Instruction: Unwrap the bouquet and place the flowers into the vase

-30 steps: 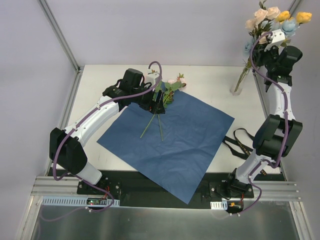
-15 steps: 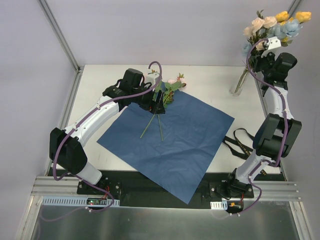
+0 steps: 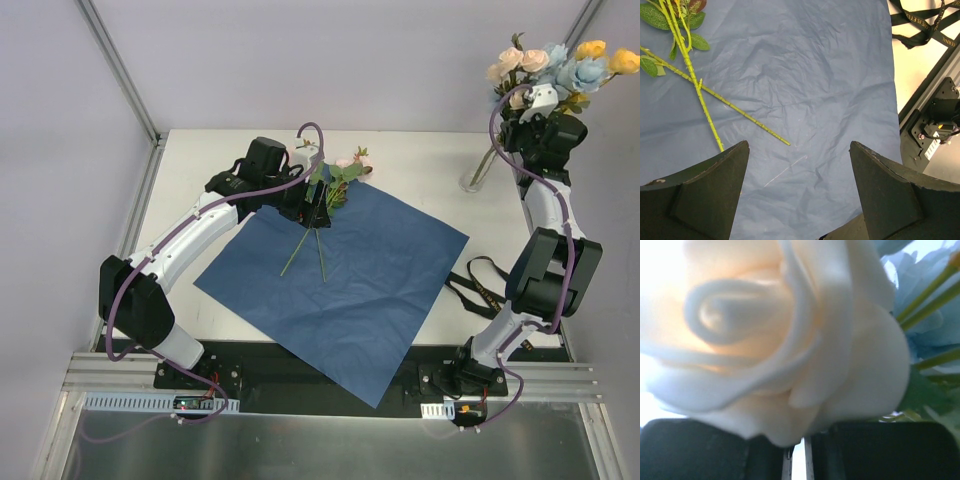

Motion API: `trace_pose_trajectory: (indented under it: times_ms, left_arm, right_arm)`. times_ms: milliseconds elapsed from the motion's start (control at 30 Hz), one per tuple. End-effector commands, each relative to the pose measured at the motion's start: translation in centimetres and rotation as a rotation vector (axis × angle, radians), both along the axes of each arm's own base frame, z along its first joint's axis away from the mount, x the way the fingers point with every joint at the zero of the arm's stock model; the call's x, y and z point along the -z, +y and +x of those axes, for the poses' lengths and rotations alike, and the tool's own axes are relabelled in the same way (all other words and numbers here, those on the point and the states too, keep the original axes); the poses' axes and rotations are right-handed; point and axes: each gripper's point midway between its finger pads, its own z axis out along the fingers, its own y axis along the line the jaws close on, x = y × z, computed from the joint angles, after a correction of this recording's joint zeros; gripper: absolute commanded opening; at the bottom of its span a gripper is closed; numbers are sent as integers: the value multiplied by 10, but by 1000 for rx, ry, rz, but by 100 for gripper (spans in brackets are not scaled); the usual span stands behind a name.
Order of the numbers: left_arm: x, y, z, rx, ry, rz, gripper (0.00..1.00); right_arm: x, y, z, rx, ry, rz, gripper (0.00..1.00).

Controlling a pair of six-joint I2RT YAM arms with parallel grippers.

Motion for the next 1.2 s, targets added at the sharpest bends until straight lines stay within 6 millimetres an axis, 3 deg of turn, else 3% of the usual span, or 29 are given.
trace_pose_trajectory:
  times_ms: [0, 433, 667, 967, 1167]
  left_arm:
    - [-12, -3, -2, 15, -17, -42, 81]
    - [-20, -3, -6, 19, -41, -50, 82]
    - [-22, -4, -9, 26, -51, -51, 82]
    - [-23, -7, -12, 34, -51, -56, 82]
    - [-22, -7, -12, 33, -60, -47, 82]
  right_arm:
    - [22, -1, 0, 49, 95, 35, 14]
    - [23, 16, 17, 68, 167, -32, 32]
    - [19, 19, 14, 94, 173, -37, 40]
    - [-13, 17, -5, 198, 146, -54, 65]
    - [-41, 18, -31, 253, 116, -9, 72]
